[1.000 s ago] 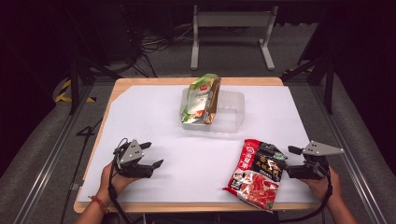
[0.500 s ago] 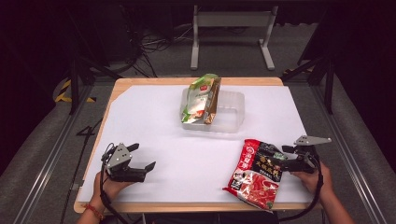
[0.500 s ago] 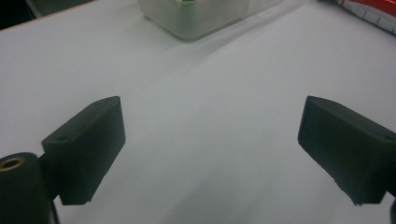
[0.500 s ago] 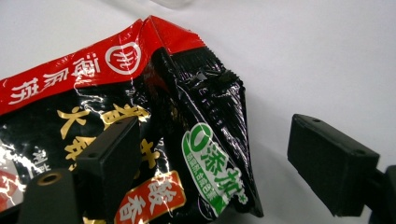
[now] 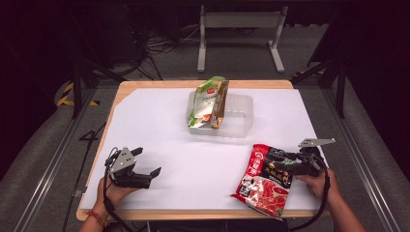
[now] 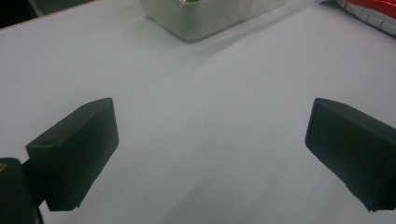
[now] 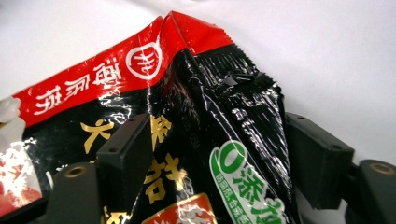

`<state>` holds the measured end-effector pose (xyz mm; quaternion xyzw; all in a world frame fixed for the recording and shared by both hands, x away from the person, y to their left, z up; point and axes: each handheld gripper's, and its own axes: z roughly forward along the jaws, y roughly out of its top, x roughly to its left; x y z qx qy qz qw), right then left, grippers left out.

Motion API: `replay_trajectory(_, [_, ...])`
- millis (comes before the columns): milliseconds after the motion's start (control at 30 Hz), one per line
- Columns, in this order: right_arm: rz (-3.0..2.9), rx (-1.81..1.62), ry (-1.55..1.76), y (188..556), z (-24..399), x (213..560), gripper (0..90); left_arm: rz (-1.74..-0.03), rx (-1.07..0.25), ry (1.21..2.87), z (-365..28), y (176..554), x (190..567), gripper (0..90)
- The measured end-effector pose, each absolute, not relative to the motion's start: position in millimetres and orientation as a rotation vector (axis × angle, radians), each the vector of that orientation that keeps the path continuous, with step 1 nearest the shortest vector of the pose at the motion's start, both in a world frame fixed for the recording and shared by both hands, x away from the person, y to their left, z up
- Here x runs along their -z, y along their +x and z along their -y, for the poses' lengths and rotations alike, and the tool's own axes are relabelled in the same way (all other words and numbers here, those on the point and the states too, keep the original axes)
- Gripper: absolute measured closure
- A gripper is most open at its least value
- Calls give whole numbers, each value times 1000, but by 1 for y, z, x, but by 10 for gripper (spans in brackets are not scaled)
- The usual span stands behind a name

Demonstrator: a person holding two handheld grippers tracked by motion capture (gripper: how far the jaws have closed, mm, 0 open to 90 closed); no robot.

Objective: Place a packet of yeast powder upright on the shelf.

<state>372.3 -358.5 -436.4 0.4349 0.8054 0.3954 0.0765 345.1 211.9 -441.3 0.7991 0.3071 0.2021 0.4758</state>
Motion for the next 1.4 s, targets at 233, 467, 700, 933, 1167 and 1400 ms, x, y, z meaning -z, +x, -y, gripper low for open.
replay_trajectory(233, [-2407, -1233, 1318, 372, 361, 436, 496, -747, -495, 1955, -211, 345, 441, 39])
replay_trajectory(467, [-2370, -1278, 1321, 370, 365, 435, 644, -747, -533, 1967, -211, 344, 441, 63])
replay_trajectory(700, [-2362, -1379, 1298, 368, 373, 433, 803, -765, -542, 1954, -214, 345, 441, 65])
replay_trajectory(933, [-2356, -1472, 1257, 366, 377, 430, 870, -770, -542, 1953, -215, 345, 441, 66])
replay_trajectory(1167, [-2313, -1592, 1243, 361, 380, 420, 882, -803, -526, 1894, -221, 345, 438, 72])
replay_trajectory(1400, [-2271, -1637, 1156, 354, 369, 398, 883, -795, -531, 1915, -218, 345, 439, 78])
